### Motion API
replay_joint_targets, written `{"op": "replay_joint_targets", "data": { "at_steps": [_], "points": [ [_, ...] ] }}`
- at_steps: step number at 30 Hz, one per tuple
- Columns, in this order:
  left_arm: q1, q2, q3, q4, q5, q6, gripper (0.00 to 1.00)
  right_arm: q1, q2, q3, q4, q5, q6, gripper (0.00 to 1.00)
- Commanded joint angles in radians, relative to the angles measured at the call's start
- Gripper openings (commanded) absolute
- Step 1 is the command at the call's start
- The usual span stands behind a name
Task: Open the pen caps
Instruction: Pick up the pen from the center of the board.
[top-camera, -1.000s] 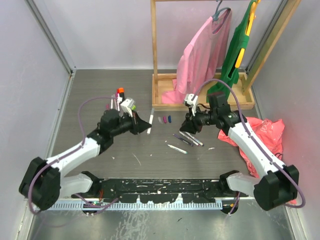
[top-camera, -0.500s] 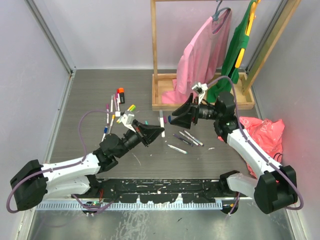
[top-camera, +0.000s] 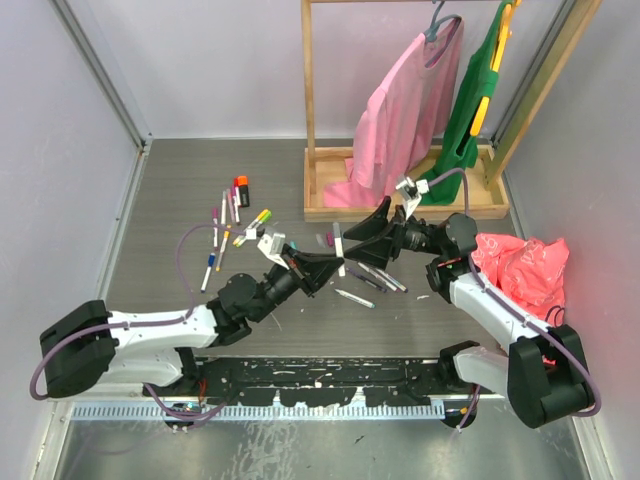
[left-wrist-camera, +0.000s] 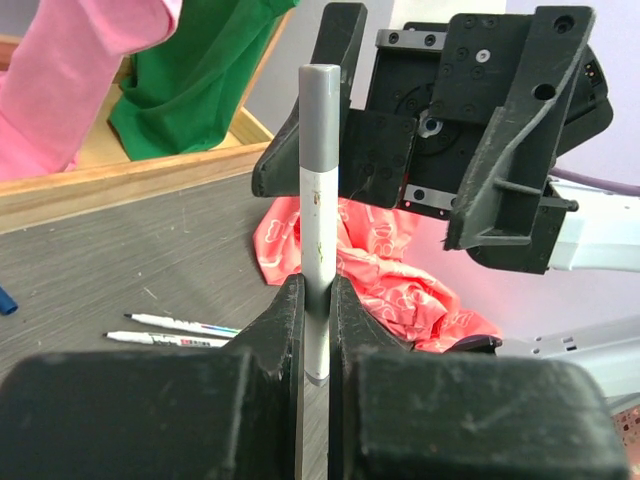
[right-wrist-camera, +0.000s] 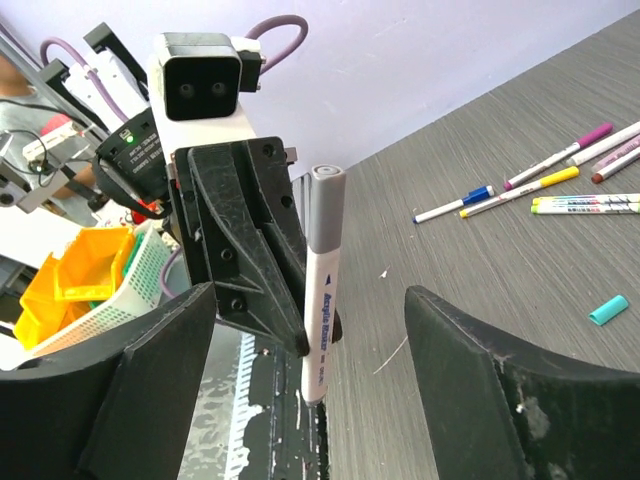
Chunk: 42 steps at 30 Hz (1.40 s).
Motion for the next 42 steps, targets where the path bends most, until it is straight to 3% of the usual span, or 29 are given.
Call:
{"op": "replay_joint_targets", "data": {
  "at_steps": [1, 4, 9, 19, 26, 28, 37, 40, 42],
  "points": [
    [-0.022, 0.018, 0.06, 0.101, -0.046, 0.025, 0.0, 0.008, -0.019, 0.001, 0.035, 0.034, 0.011, 0.79],
    [-0.03, 0.037, 0.073, 0.104, -0.051, 0.019, 0.0, 0.018, -0.017, 0.005, 0.001, 0.038, -0.004, 0.75],
    [-0.041, 0.074, 0.082, 0.121, -0.058, 0.005, 0.0, 0.027, -0.013, 0.021, -0.059, 0.037, -0.032, 0.56],
    [-0.044, 0.092, 0.085, 0.127, -0.079, -0.002, 0.0, 0.049, -0.006, 0.036, -0.126, 0.019, -0.098, 0.32],
    [-0.044, 0.091, 0.085, 0.111, -0.074, -0.004, 0.01, 0.053, -0.005, 0.052, -0.156, -0.005, -0.144, 0.05],
    [-0.044, 0.086, 0.082, 0.101, -0.053, 0.004, 0.07, 0.053, -0.007, 0.064, -0.186, -0.013, -0.173, 0.01],
    [-0.043, -0.036, 0.01, 0.02, 0.042, 0.073, 0.55, 0.017, -0.015, 0.121, -0.36, -0.064, -0.294, 0.01],
    [-0.03, -0.128, -0.022, -0.032, 0.045, 0.087, 0.72, 0.01, -0.015, 0.163, -0.512, -0.095, -0.401, 0.01],
    [0.009, -0.176, -0.012, -0.092, 0.118, 0.07, 0.83, 0.009, 0.0, 0.203, -0.631, -0.148, -0.499, 0.01]
  ]
}}
